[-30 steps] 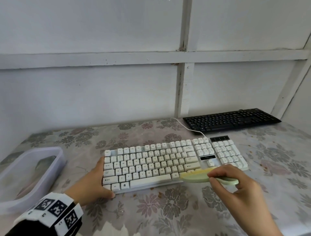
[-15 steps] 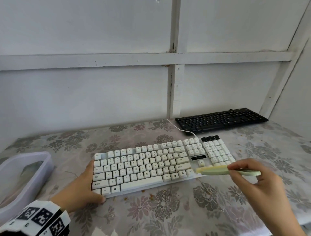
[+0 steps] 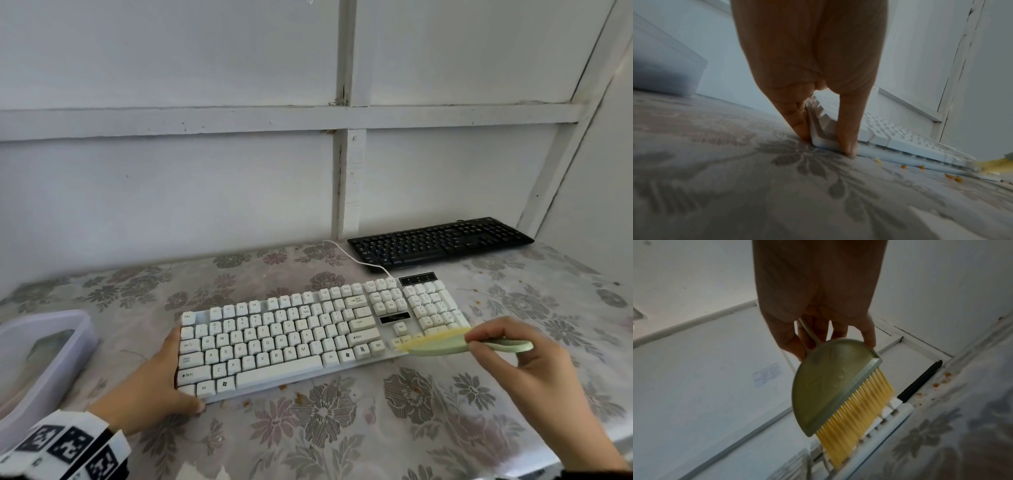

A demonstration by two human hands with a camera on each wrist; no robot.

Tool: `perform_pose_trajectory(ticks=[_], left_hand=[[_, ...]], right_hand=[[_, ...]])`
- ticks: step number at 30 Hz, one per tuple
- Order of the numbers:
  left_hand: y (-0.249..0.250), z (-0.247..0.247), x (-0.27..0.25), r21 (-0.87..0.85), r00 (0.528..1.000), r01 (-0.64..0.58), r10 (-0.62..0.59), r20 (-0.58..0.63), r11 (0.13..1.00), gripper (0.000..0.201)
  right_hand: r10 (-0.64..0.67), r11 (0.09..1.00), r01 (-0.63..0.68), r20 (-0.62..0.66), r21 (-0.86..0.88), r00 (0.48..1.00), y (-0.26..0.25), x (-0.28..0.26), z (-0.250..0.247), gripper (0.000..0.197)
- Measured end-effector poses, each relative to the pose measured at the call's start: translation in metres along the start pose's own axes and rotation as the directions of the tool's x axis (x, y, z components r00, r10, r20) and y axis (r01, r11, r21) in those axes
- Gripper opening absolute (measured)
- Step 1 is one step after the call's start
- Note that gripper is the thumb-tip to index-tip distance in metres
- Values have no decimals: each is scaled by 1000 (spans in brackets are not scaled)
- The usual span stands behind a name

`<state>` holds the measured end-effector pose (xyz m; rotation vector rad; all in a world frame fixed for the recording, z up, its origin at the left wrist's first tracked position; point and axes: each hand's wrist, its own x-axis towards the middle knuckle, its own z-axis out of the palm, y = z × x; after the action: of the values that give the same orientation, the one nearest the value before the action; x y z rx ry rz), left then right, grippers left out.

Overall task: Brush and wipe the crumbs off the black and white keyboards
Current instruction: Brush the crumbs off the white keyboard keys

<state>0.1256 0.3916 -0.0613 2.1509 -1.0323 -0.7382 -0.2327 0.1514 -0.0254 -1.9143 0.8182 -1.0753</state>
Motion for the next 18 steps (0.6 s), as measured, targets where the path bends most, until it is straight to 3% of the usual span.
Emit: perform_pose_trajectory(ticks=[3,8,10,13,16,18], left_hand=[[-1,-1,0,-7,1000,3,-3,4,1000,131],[0,-1,0,-11,1000,-3,3,3,1000,131],[-2,-1,1,-8,1000,-1,1,0,1000,131],[-3,-1,2,2,1000,10,-10,0,1000,131],[-1,-1,1,17,1000,19,-18,-12,1000,133],[1,-1,1,18,1000,18,-17,-13,1000,133]], right_hand=[[-7,1000,7,26,-1,1000,3,1,1,32],[-22,994,9,-117,-112,993,19,11,-17,35],[-33,997,23,-138,-74,990,18,12,-20,31],[-47,997,50,-48,51,998,15,11,-16,17],[-29,999,29,-11,29,1000,23,16,-19,22],[9,1000,-8,-27,27,1000,29,23,-28,12]])
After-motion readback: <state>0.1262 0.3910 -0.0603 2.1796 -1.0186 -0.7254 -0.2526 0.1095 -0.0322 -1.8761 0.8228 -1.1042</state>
